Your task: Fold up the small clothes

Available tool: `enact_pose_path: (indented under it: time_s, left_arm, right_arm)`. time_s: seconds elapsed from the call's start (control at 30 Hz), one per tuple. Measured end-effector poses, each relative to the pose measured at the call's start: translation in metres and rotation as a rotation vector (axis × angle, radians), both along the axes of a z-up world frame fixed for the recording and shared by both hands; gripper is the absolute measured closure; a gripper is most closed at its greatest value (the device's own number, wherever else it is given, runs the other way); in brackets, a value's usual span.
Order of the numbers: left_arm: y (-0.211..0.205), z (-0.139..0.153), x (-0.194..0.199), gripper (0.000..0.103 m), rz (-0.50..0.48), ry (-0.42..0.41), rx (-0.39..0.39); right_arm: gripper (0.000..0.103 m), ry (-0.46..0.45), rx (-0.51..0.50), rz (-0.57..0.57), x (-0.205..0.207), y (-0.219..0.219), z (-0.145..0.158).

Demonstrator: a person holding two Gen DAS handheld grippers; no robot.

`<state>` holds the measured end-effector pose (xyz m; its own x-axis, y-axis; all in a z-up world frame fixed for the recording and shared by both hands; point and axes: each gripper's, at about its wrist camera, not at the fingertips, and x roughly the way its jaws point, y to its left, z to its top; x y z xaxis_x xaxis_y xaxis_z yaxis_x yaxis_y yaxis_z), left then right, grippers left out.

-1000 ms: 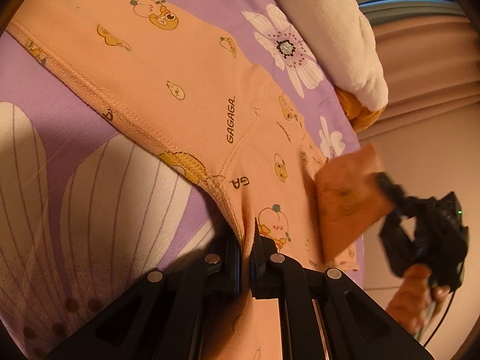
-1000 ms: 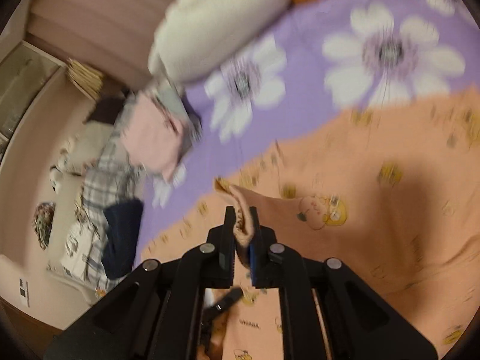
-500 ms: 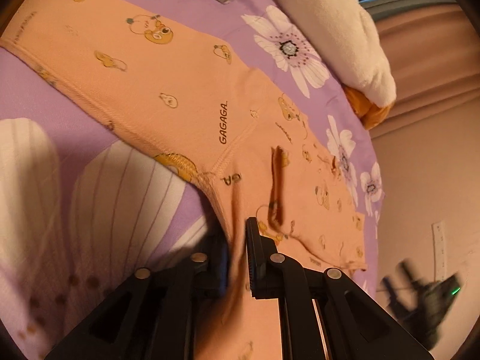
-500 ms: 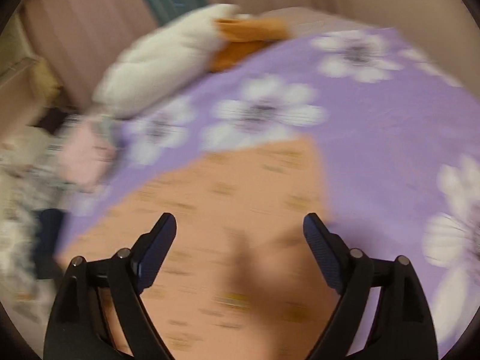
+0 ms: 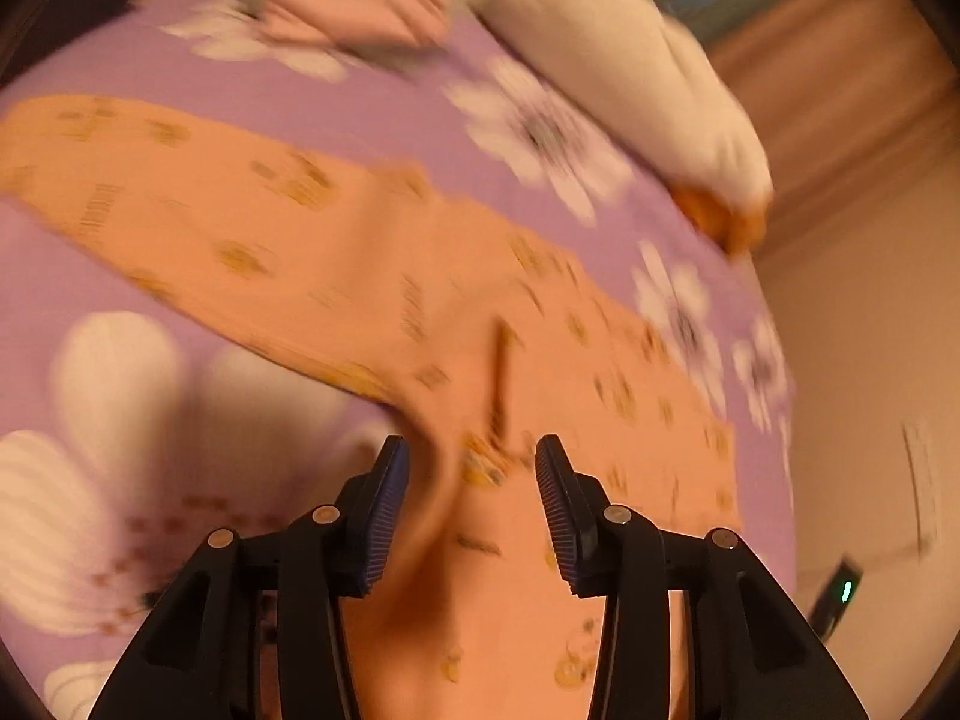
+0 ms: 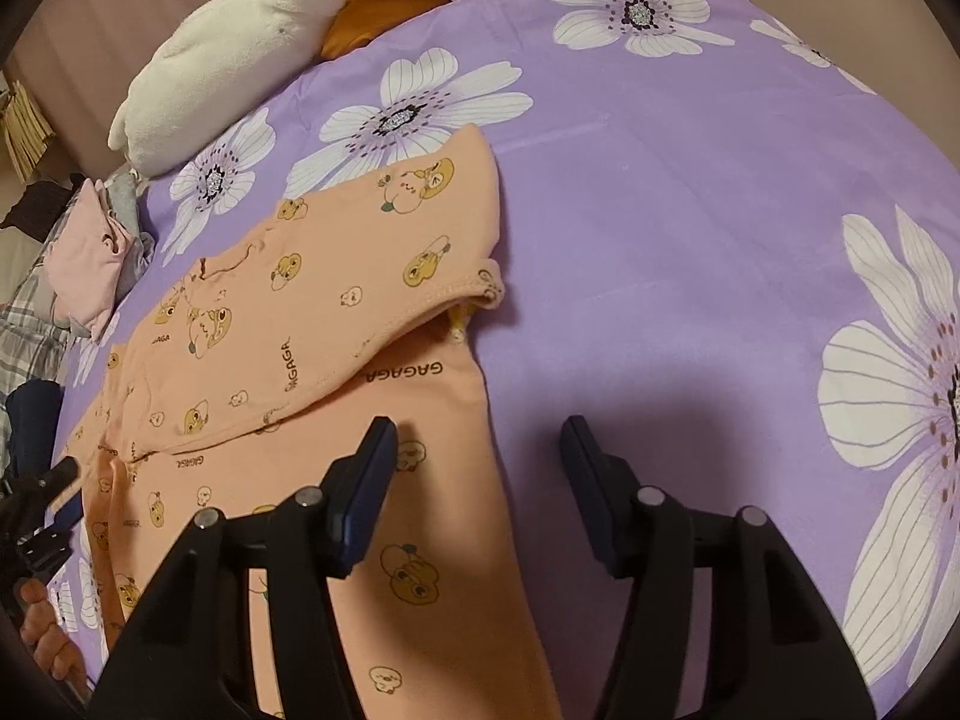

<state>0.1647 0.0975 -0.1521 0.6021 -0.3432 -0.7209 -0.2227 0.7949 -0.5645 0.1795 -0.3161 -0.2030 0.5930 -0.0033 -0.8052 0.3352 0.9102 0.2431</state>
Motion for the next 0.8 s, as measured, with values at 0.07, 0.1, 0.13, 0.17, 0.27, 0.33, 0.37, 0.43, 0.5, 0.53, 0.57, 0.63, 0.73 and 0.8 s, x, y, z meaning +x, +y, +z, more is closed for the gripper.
enact_pose_path:
  time_s: [0.07, 0.1, 0.13, 0.17, 0.27, 0.33, 0.37, 0.43, 0.5, 0.53, 0.57, 0.63, 0.73, 0.8]
  left_arm:
    - [0.012, 0.012, -0.009, 0.062, 0.076, -0.018, 0.017]
    - [0.013, 0.019, -0.011, 0.062, 0.062, -0.027, 0.022]
    - [0.012, 0.024, -0.012, 0.062, 0.024, -0.047, 0.012]
    - [0.006, 0.031, -0.011, 0.062, -0.054, -0.089, -0.026]
    - [-0.016, 0.027, -0.001, 0.061, -0.257, -0.172, -0.256]
    - [-0.036, 0.008, 0.018, 0.06, -0.311, -0.096, -0.334]
    - [-0.045, -0.005, 0.028, 0.06, -0.326, -0.041, -0.336]
    - [-0.07, -0.042, 0.052, 0.06, -0.352, 0.156, -0.244]
    - [-0.079, -0.062, 0.064, 0.06, -0.335, 0.201, -0.215]
    - [-0.076, -0.061, 0.068, 0.06, -0.294, 0.15, -0.251]
    - [-0.072, -0.06, 0.072, 0.06, -0.248, 0.13, -0.275]
    - [-0.066, -0.06, 0.081, 0.06, -0.176, 0.091, -0.302]
    - [-0.068, -0.07, 0.101, 0.062, -0.162, 0.066, -0.273]
    - [-0.071, -0.073, 0.105, 0.073, -0.119, 0.029, -0.294]
  right_arm:
    - [0.046, -0.001, -0.002, -0.001, -0.001, 0.0, -0.001]
    - [0.046, -0.002, -0.002, -0.003, -0.004, 0.001, 0.001]
    - [0.046, -0.003, 0.002, -0.002, -0.005, 0.0, 0.0]
    - [0.046, -0.003, 0.004, 0.0, -0.004, 0.0, 0.0]
    - [0.046, -0.011, 0.028, -0.012, -0.005, -0.004, -0.001]
    - [0.046, -0.013, 0.03, -0.013, -0.007, -0.005, -0.001]
    - [0.046, -0.013, 0.031, -0.013, -0.008, -0.005, -0.001]
    - [0.046, -0.016, 0.034, -0.011, -0.009, -0.005, -0.001]
    - [0.045, -0.019, 0.04, -0.006, -0.009, -0.006, -0.001]
    - [0.045, -0.021, 0.045, -0.008, -0.009, -0.007, -0.002]
    - [0.044, -0.024, 0.054, -0.016, -0.009, -0.007, -0.002]
    - [0.042, -0.026, 0.054, -0.021, -0.009, -0.006, -0.001]
    - [0.038, -0.025, 0.04, -0.014, -0.007, -0.003, -0.002]
    - [0.037, -0.028, 0.024, -0.006, -0.005, -0.001, -0.002]
